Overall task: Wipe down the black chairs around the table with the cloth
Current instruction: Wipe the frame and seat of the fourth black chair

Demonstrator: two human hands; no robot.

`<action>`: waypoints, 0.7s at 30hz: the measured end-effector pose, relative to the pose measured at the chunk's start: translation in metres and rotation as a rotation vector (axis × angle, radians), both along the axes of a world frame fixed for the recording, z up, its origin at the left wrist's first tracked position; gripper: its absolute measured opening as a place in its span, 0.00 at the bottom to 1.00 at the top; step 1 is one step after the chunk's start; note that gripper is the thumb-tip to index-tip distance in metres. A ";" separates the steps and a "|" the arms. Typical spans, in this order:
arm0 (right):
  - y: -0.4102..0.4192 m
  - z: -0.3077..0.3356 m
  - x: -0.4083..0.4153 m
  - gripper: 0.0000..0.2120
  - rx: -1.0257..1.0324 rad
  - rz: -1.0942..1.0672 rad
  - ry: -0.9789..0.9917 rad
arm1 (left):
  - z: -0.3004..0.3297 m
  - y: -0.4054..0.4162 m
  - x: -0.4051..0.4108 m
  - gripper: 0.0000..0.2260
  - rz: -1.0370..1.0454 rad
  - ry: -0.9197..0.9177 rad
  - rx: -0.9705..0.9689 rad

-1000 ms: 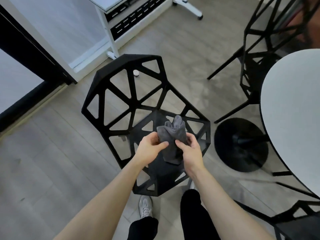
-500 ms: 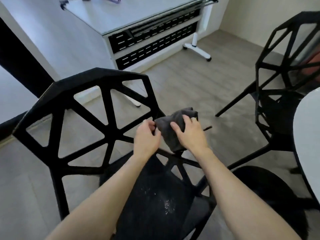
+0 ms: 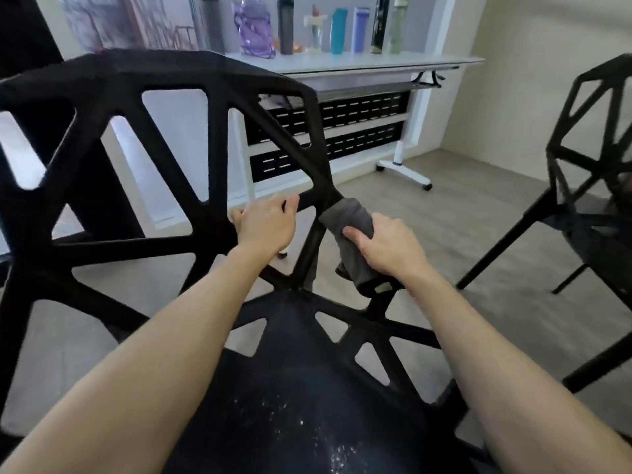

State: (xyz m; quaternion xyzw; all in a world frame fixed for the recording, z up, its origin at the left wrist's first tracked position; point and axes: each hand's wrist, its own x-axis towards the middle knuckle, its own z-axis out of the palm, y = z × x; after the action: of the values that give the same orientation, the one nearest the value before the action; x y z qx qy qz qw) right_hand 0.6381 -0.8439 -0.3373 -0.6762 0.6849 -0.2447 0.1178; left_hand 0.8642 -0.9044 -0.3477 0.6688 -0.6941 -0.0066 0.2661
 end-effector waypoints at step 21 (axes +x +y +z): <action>0.056 -0.002 -0.016 0.16 0.058 0.057 0.083 | 0.002 0.009 0.015 0.33 -0.067 -0.061 -0.056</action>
State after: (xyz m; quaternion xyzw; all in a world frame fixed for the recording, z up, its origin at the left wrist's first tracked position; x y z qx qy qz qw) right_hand 0.6219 -0.7877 -0.3389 -0.7014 0.6762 -0.1931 0.1159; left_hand 0.8790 -0.8953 -0.3458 0.6375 -0.7238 0.0243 0.2630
